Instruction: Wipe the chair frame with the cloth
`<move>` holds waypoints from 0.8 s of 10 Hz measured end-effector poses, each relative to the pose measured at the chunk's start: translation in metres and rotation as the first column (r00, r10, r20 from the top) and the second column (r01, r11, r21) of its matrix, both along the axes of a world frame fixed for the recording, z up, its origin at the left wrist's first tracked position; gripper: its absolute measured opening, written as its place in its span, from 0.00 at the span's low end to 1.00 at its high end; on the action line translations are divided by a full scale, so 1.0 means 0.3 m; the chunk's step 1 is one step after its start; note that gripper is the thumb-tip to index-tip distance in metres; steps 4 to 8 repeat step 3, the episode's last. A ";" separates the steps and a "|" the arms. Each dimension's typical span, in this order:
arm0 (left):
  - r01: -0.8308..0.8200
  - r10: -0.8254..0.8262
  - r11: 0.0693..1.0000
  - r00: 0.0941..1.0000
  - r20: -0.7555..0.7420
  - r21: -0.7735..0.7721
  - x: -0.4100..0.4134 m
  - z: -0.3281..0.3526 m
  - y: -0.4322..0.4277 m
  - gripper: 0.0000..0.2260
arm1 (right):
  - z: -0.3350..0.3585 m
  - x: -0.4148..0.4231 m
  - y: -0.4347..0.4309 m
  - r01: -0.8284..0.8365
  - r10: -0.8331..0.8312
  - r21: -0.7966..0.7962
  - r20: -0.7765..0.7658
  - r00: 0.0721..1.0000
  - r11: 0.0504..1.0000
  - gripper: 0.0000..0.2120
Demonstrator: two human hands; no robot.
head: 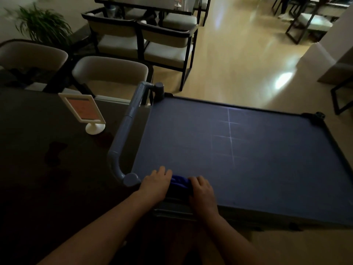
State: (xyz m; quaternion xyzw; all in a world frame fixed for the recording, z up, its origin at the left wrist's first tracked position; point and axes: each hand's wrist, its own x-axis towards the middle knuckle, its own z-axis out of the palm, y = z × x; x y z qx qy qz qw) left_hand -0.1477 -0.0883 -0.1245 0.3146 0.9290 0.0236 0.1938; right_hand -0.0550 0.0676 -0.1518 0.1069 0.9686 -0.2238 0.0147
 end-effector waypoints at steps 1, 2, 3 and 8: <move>-0.001 0.001 1.000 1.000 -0.001 -0.023 0.004 0.008 0.006 0.20 | 0.014 0.003 0.003 -0.001 0.002 -0.024 0.037 0.999 1.000 0.20; -0.034 0.034 0.999 0.999 0.020 -0.020 0.019 0.007 -0.004 0.21 | 0.033 0.000 0.019 -0.024 0.025 -0.012 0.093 0.995 1.000 0.20; -0.065 0.064 0.998 0.993 0.098 0.006 -0.009 0.020 -0.009 0.19 | 0.081 -0.034 0.040 -0.094 0.097 -0.028 0.138 0.986 0.995 0.17; -0.065 0.064 0.998 0.993 0.098 0.006 -0.009 0.020 -0.009 0.19 | 0.081 -0.034 0.040 -0.094 0.097 -0.028 0.138 0.986 0.995 0.17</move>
